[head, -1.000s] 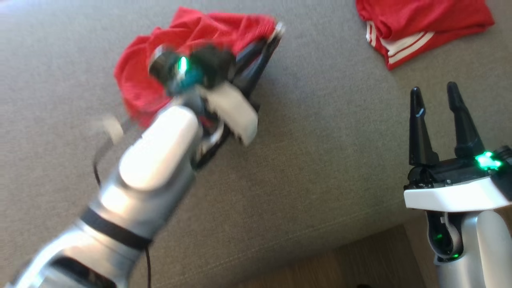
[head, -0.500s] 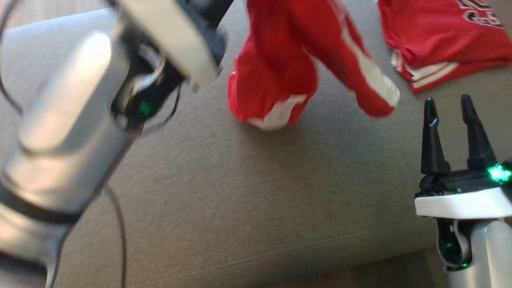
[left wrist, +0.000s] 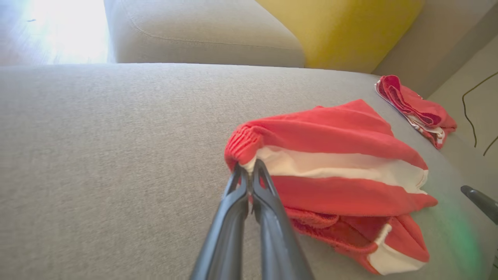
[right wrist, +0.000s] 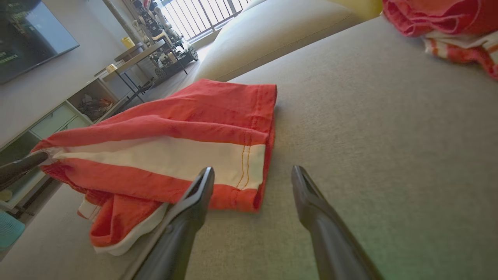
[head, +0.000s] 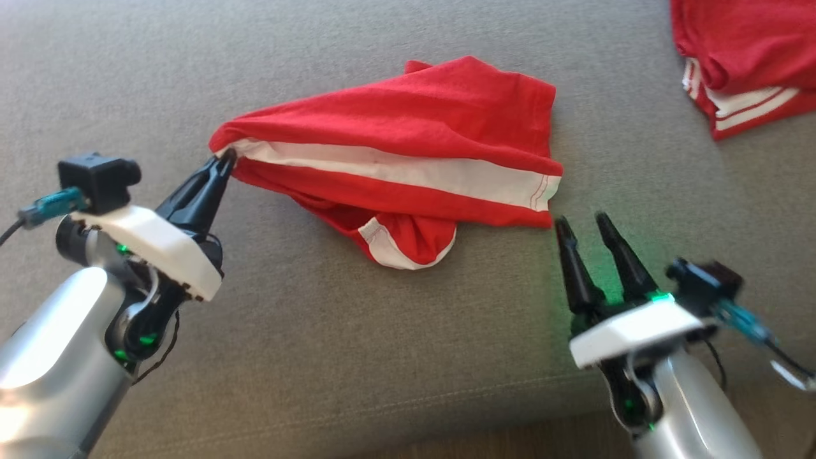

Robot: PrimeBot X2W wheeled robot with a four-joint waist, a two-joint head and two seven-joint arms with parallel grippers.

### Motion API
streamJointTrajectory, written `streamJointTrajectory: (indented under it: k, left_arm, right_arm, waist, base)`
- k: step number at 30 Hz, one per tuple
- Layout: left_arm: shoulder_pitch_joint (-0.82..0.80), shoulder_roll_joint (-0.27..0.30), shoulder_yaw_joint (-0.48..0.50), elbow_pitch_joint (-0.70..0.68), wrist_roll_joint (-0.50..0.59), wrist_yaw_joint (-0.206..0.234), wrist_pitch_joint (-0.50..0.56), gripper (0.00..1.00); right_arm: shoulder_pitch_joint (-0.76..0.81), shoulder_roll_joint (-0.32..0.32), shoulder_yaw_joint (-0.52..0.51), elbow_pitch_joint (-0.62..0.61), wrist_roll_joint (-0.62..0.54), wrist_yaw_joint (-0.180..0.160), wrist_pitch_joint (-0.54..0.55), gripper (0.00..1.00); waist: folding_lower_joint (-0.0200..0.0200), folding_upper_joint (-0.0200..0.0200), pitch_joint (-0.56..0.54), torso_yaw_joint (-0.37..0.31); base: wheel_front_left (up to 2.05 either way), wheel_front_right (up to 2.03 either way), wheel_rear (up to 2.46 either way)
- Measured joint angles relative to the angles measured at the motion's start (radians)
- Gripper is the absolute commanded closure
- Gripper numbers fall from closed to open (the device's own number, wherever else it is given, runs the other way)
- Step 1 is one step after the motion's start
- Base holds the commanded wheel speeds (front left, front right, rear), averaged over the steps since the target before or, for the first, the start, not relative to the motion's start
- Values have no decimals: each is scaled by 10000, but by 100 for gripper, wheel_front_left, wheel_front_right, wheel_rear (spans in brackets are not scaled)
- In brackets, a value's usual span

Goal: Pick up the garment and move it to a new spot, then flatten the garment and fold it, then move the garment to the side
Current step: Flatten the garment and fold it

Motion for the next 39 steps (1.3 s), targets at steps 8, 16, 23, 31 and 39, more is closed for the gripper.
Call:
streamJointTrajectory:
  k: [8, 16, 23, 31, 39]
  left_arm:
    - [105, -263, 94, 307, -100, -33, -407, 100]
    - [89, -451, -161, 543, -69, -167, -493, 100]
    - [85, -554, -244, 744, -69, -255, -495, 100]
    - [92, -575, -267, 890, -71, -334, -617, 100]
    - [54, -428, 117, -351, -533, -510, -853, 100]
  right_arm:
    - [-1750, -58, 311, 1921, -270, 0, 0, 0]
    - [-2365, -86, 633, 2761, -102, 0, 0, 36]
    - [-2499, -100, 934, 3041, 56, 0, 0, 87]
    - [-2470, -102, 924, 3058, -21, 0, 0, 100]
    - [-2199, -117, -606, 920, -844, 0, 12, 100]
  waist:
    - [0, 0, 166, 345]
    - [0, 0, 239, 500]
    - [0, 0, 117, 573]
    - [0, 0, -199, 607]
    - [0, 0, -1077, 456]
  base:
    - [0, 0, 0]
    - [0, 0, 0]
    - [0, 0, 0]
    - [0, 0, 0]
    - [0, 0, 0]
